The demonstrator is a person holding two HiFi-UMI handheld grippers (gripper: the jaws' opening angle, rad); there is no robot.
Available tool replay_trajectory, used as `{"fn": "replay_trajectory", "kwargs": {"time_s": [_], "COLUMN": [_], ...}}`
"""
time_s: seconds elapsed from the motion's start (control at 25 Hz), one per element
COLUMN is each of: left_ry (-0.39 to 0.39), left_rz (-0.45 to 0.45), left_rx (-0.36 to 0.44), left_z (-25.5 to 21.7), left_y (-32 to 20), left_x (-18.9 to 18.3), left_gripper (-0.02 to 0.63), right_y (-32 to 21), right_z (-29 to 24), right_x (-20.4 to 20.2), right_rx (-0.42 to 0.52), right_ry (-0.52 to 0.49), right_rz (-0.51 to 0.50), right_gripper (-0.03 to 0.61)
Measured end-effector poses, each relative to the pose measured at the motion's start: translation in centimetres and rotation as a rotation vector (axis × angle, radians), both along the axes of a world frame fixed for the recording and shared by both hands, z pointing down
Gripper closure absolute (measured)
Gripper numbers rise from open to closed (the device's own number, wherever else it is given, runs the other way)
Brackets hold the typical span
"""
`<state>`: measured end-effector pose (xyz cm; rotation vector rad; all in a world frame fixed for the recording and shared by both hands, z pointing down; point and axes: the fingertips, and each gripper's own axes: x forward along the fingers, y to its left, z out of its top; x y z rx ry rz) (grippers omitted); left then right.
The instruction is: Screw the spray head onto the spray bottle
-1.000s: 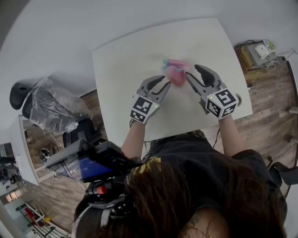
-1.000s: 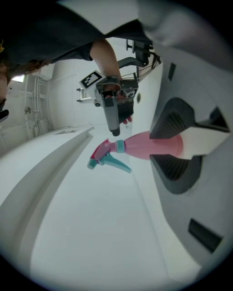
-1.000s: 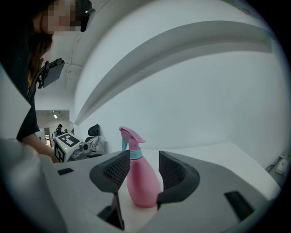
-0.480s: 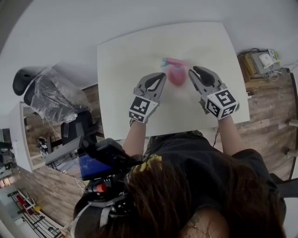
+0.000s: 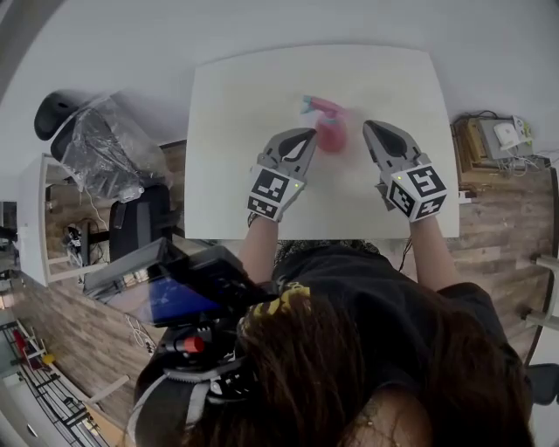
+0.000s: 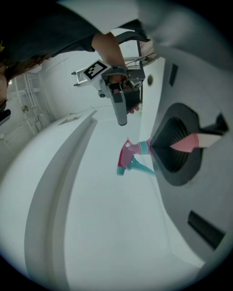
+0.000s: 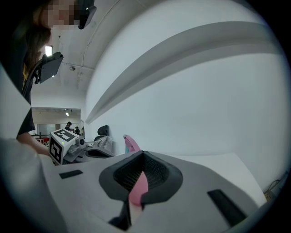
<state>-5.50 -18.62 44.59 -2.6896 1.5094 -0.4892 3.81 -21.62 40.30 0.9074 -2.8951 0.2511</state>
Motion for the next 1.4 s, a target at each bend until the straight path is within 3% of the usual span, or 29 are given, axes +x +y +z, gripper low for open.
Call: {"fn": "replay_trajectory", "kwargs": {"time_s": [0.28, 0.56, 0.92, 1.28, 1.4], "left_ry": [-0.032, -0.007, -0.021, 0.106, 0.089], "left_rz": [-0.006, -0.027, -0.021, -0.069, -0.061], "left_rx": [0.015, 0.049, 0.172, 0.222, 0.234], "left_z": [-1.3, -2.9, -6.7, -8.5, -9.3], "left_y": [1.8, 5.0, 13.7, 21.3, 22.6], "left_x": [0.0, -1.1, -2.3, -2.8, -1.7], "left_gripper": [0.612, 0.612, 0.612, 0.612, 0.612], "right_y": [1.3, 4.4, 11.2, 20.1, 22.0], "right_z": [-1.2, -2.3, -3.2, -5.6, -6.4], "right_x": [0.0, -0.3, 1.2, 2.8, 3.2], "right_rx": [0.015, 0.040, 0.066, 0.136, 0.164], "right_ry": [-0.029, -0.026, -0.046, -0.052, -0.031], "right_rz": [-0.005, -0.005, 0.055, 0.077, 0.059], "right_gripper": [0.571, 0.571, 0.571, 0.571, 0.571]}}
